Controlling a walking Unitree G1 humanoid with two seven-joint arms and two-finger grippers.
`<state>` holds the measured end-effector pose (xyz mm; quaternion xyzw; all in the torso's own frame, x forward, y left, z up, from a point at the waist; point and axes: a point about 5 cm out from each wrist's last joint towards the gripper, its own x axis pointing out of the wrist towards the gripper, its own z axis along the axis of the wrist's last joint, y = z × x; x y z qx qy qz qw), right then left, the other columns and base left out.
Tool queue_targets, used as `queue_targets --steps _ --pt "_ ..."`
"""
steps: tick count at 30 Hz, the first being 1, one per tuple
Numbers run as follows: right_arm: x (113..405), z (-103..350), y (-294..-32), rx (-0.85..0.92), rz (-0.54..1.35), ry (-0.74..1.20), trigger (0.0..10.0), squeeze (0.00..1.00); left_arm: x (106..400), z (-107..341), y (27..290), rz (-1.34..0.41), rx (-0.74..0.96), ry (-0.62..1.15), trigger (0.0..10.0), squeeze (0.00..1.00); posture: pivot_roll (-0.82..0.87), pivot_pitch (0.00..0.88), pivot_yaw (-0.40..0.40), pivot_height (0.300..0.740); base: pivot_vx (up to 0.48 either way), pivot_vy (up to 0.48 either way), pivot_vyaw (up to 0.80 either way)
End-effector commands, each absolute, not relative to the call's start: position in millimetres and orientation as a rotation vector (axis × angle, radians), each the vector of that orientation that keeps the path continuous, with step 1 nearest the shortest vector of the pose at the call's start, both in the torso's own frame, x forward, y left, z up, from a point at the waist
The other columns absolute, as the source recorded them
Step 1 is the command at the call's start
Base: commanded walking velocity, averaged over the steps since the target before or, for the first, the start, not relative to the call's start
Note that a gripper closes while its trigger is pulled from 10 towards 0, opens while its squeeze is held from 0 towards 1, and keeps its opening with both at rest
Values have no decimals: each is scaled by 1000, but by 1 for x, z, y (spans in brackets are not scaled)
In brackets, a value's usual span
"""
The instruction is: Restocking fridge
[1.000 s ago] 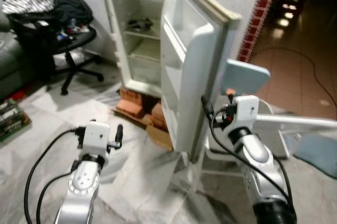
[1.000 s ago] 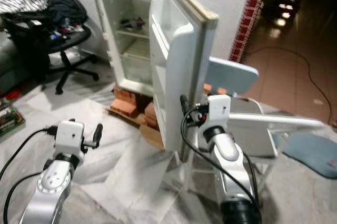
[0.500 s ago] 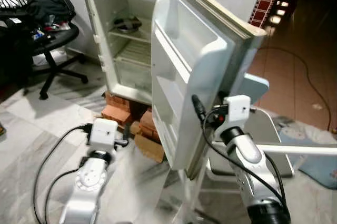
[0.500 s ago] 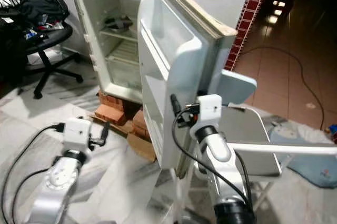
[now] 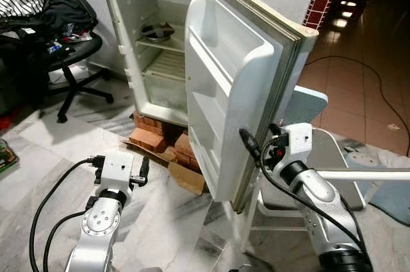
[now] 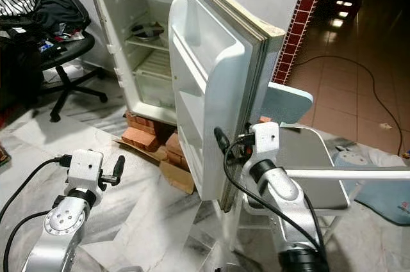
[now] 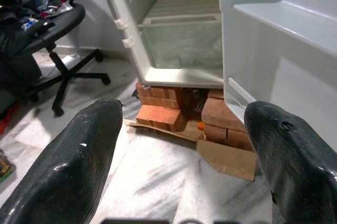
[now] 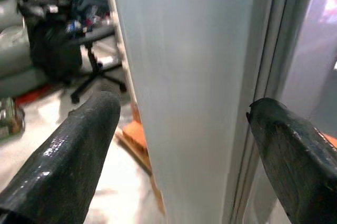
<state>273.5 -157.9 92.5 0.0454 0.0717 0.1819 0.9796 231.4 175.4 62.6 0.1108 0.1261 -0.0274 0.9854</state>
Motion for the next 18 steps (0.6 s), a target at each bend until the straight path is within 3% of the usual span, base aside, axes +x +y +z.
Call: queue_targets --steps 1,10,15,18 --pt "284 99 -164 67 333 126 10000 0 232 65 175 -62 223 251 10000 0 103 0 -11 740 0 0 0" --pt "313 121 -195 8 116 43 10000 0 231 61 176 -71 234 289 10000 0 114 0 -6 740 0 0 0" --pt "328 142 -183 91 146 -29 10000 0 232 61 174 -85 248 293 10000 0 122 0 -5 740 0 0 0" --pt "329 154 -165 218 277 -57 10000 0 232 61 174 -87 250 294 10000 0 125 0 -4 740 0 0 0"
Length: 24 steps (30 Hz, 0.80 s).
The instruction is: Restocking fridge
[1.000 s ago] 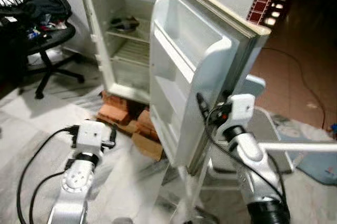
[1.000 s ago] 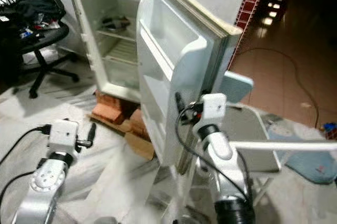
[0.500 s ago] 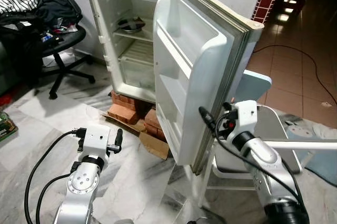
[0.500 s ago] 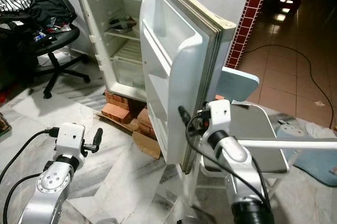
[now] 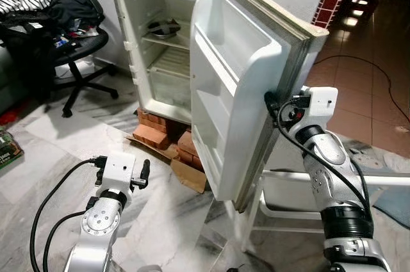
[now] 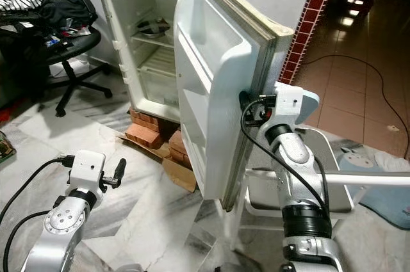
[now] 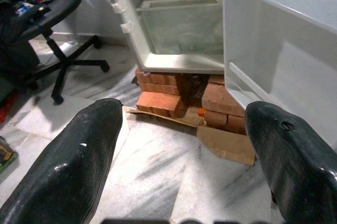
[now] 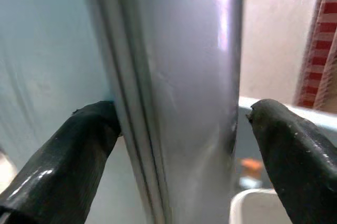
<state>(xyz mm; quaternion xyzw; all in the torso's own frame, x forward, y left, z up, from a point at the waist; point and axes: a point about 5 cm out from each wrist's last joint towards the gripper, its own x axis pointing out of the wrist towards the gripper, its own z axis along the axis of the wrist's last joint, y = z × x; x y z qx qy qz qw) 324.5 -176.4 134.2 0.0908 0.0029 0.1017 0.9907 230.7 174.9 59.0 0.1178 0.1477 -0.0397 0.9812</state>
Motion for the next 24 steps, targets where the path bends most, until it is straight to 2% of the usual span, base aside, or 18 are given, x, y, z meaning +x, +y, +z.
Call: queue_targets --steps 1,3,6,11,13,17,21,22,23,24 --pt "322 164 -146 329 441 -71 10000 0 232 61 175 -89 249 295 10000 0 125 0 -4 740 0 0 0" --pt "302 190 -116 559 743 -100 10000 0 232 61 174 -98 251 294 10000 0 122 0 -3 740 0 0 0" --pt "276 225 -95 667 993 -180 10000 0 231 61 174 -110 254 294 10000 0 122 0 -4 740 0 0 0" --pt "257 246 -89 816 1178 -216 10000 0 232 61 172 -124 257 294 10000 0 121 0 -6 740 0 0 0" --pt "264 233 -94 787 1120 -167 10000 0 232 61 171 -126 257 294 10000 0 117 0 -6 740 0 0 0" --pt "280 187 -106 626 850 40 10000 0 233 61 171 -128 255 294 10000 0 113 0 -7 740 0 0 0" --pt "291 150 -127 424 515 98 10000 0 233 61 171 -120 245 286 10000 0 111 0 -16 740 0 0 0" --pt "291 150 -127 424 515 98 10000 0 233 61 171 -120 245 286 10000 0 111 0 -16 740 0 0 0" --pt "289 142 -131 382 454 97 10000 800 233 61 172 -111 240 287 10000 0 113 0 -16 740 0 0 0" --pt "287 136 -134 360 415 96 10000 1000 233 61 172 -105 237 289 10000 0 115 0 -18 740 0 0 0"
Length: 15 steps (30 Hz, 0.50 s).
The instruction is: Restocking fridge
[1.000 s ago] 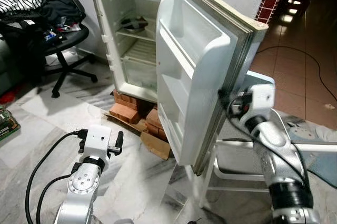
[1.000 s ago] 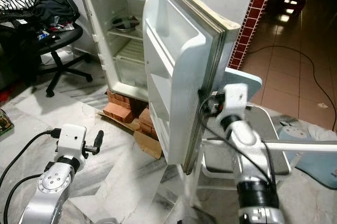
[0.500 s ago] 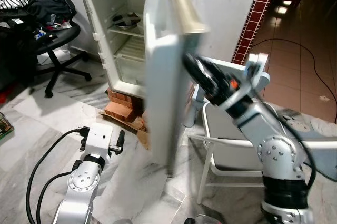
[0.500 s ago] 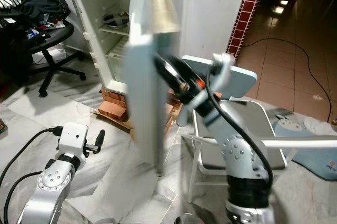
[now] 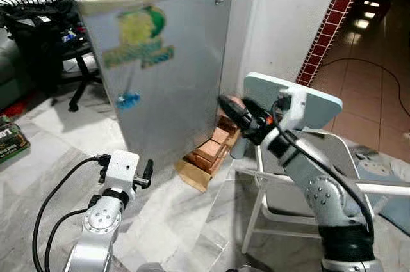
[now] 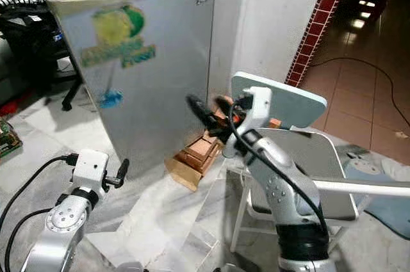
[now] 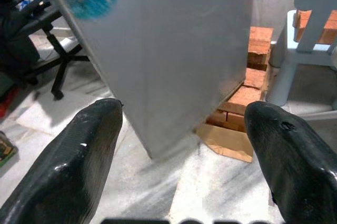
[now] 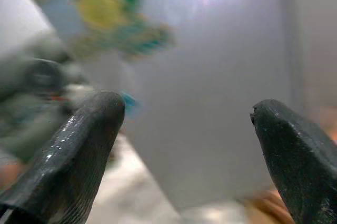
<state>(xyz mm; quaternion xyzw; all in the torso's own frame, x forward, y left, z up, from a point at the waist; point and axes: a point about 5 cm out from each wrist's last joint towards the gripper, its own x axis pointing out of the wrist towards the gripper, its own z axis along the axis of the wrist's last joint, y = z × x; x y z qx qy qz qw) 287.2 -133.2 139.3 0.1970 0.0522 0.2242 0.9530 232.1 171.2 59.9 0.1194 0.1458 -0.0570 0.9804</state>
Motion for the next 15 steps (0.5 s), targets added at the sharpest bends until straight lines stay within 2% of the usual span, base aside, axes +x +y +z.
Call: queue_targets --steps 1,4,9,15 --pt "286 133 -135 351 393 97 10000 1000 233 61 173 -100 235 290 10000 0 114 0 -17 740 0 0 0" --pt "282 119 -137 350 303 115 10000 1000 236 61 175 -100 245 288 10000 0 105 0 -6 740 0 0 0" --pt "286 123 -136 298 235 63 10000 1000 242 65 178 -94 272 267 10000 0 98 0 -2 740 0 0 0" --pt "290 121 -149 255 152 40 10000 1000 244 67 178 -96 287 254 10000 0 100 0 -5 740 0 0 0"
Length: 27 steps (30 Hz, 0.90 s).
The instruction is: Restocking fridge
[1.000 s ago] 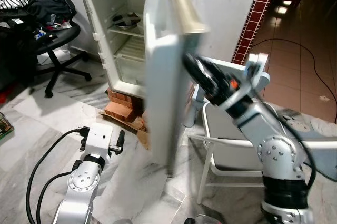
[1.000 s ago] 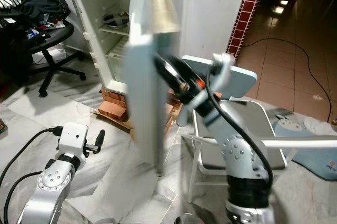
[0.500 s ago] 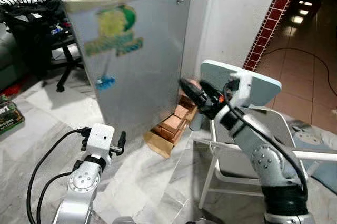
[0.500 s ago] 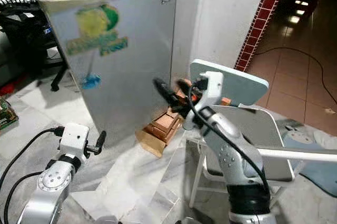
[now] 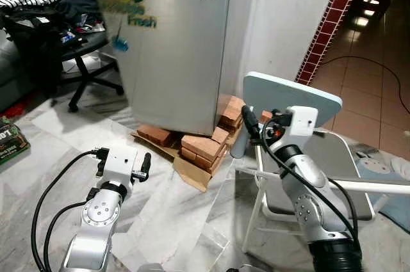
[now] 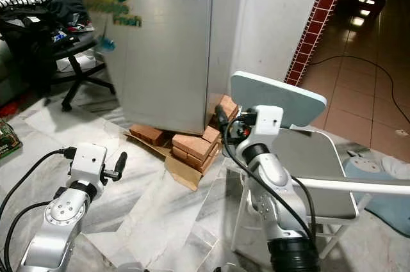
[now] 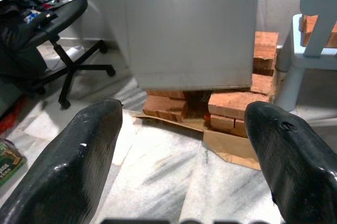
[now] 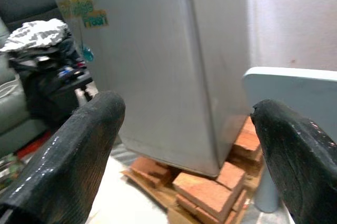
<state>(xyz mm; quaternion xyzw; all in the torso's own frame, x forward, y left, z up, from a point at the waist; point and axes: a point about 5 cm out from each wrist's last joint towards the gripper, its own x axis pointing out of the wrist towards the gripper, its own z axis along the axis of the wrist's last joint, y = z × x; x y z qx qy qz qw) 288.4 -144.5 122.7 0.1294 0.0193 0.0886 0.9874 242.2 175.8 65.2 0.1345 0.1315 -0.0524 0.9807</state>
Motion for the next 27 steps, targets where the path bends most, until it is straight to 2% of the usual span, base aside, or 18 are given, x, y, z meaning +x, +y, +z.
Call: queue_targets --steps 1,5,12,20,23,24,25,26,27 --pt "290 120 -153 249 134 39 10000 1000 244 67 178 -96 281 250 10000 0 99 0 -5 740 0 0 0" --pt "289 116 -159 228 78 36 10000 1000 241 66 176 -94 263 250 10000 0 102 0 -8 740 0 0 0" --pt "289 112 -156 213 62 36 10000 1000 242 65 174 -99 270 255 10000 0 100 0 -11 740 0 0 0" --pt "287 108 -164 193 16 40 10000 1000 241 65 172 -114 272 248 10000 0 97 0 -10 740 0 310 0" --pt "285 105 -164 193 10 51 10000 973 242 66 170 -130 268 243 10000 0 96 0 -8 740 -244 416 0" --pt "285 104 -164 191 13 52 10000 224 242 66 169 -134 271 241 10000 0 96 0 -7 740 -274 398 0" --pt "285 104 -164 189 14 53 10000 224 242 67 169 -136 273 240 10000 0 96 0 -7 740 -274 398 0" --pt "285 103 -163 188 15 54 10000 0 242 67 168 -142 278 236 10000 0 96 0 -7 740 -304 375 0" --pt "285 102 -163 188 15 58 10000 0 242 68 167 -153 293 231 10000 0 97 0 -7 740 -337 345 0"
